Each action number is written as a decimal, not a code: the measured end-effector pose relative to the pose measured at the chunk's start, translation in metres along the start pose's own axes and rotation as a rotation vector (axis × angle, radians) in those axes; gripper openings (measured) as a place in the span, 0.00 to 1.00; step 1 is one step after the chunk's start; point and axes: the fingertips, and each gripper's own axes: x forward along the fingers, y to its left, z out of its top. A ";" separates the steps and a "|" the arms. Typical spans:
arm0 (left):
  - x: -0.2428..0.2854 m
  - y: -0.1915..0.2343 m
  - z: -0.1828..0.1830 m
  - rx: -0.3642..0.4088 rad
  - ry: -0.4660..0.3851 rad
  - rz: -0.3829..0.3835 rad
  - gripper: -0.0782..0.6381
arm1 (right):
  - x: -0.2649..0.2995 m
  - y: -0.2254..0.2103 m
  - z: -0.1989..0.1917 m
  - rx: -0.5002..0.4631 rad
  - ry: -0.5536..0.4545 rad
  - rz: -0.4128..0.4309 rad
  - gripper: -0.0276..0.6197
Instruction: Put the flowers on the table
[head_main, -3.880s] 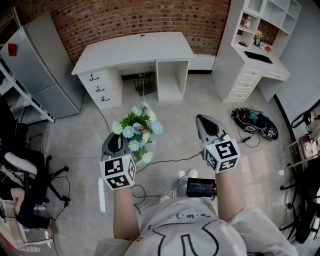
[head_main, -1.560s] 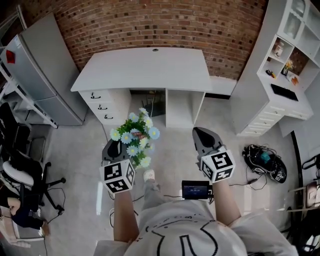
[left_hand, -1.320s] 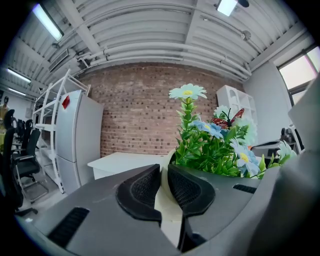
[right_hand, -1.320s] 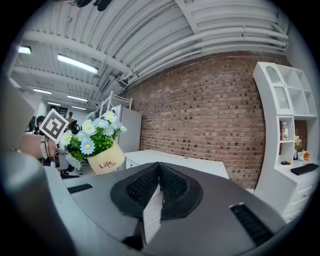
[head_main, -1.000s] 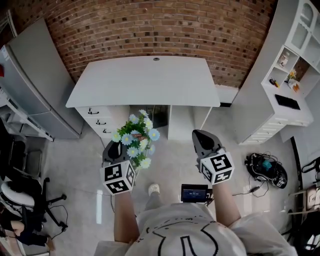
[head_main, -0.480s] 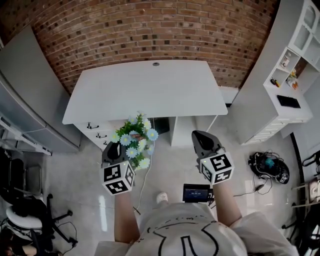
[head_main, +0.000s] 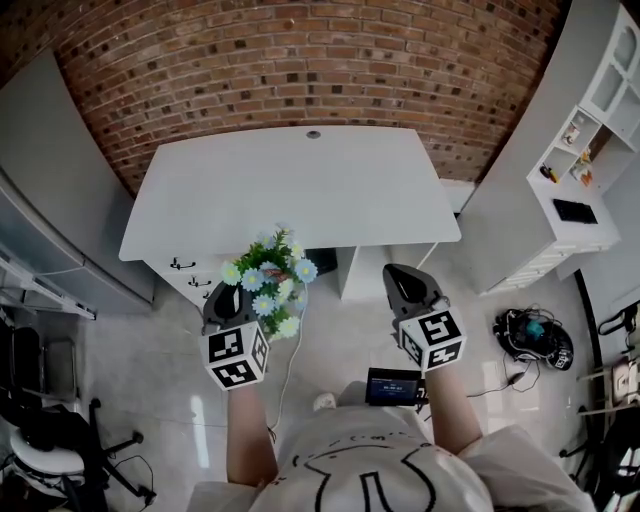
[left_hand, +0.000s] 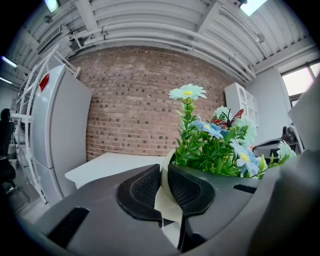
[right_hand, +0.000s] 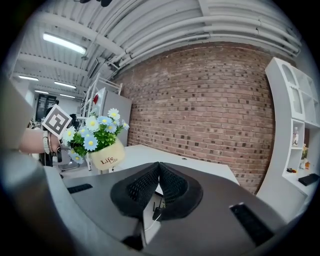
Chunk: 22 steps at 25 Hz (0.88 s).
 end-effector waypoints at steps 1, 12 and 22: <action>0.002 0.002 0.000 -0.001 0.001 0.001 0.19 | 0.003 -0.001 0.000 0.002 0.001 -0.003 0.06; 0.022 0.017 0.000 0.007 0.000 0.030 0.19 | 0.034 -0.004 -0.005 0.012 -0.005 0.023 0.06; 0.068 0.029 0.008 0.014 0.004 0.062 0.19 | 0.089 -0.032 -0.005 0.038 -0.014 0.047 0.06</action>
